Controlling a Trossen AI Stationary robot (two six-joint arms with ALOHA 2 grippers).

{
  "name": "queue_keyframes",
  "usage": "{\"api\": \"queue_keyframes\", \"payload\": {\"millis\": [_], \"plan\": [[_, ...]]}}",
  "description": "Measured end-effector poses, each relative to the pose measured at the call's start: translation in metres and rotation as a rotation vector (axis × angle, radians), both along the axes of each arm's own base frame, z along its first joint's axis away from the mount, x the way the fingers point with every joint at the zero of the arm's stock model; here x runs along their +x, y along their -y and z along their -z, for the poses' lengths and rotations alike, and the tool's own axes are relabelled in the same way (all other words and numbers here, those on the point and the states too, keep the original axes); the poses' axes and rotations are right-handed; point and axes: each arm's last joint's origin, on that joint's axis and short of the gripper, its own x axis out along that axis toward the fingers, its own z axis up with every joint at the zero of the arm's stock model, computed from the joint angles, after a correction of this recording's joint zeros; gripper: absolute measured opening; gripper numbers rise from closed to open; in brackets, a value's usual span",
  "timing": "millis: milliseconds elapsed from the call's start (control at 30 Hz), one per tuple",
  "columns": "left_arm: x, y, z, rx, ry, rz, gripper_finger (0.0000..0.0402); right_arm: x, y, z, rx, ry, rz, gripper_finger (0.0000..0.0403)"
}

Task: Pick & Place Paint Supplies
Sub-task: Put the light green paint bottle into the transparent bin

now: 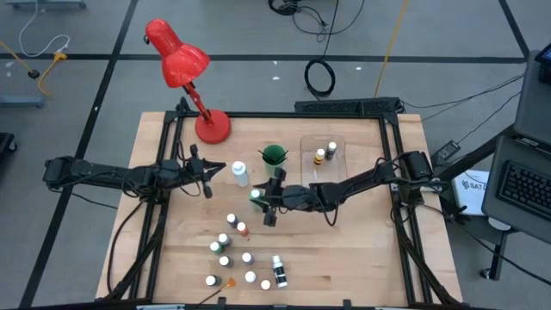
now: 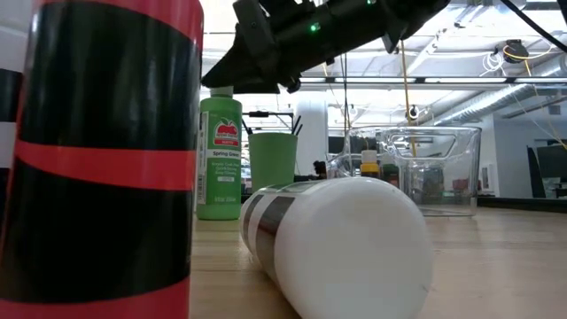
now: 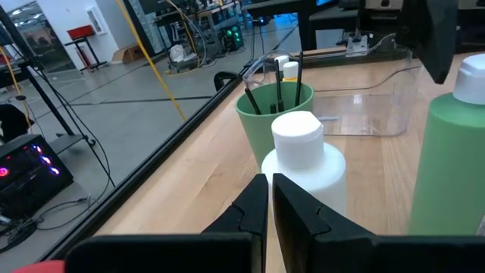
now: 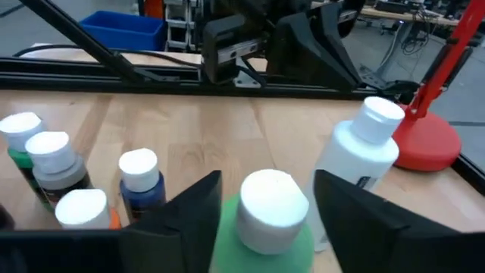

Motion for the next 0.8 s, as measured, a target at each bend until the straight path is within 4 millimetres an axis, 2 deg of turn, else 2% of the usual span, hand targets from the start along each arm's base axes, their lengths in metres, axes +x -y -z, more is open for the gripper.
{"api": "queue_keyframes", "payload": {"millis": [233,467,567,800], "plan": [[0.000,0.000,0.000,0.000,0.000,0.000,0.0026,-0.001,0.002,0.004,0.005,-0.046,0.006,0.0112],[0.000,0.000,0.000,0.000,0.001,0.000,0.0026,-0.004,-0.003,-0.002,-0.066,-0.040,-0.031,0.0110],[0.000,0.000,0.000,0.000,0.000,0.000,0.0026,-0.008,-0.006,-0.016,-0.081,-0.007,-0.052,0.0110],[0.000,0.000,0.000,0.000,0.000,0.000,0.0026,-0.037,-0.015,-0.072,-0.085,0.059,-0.126,0.0110]]}}
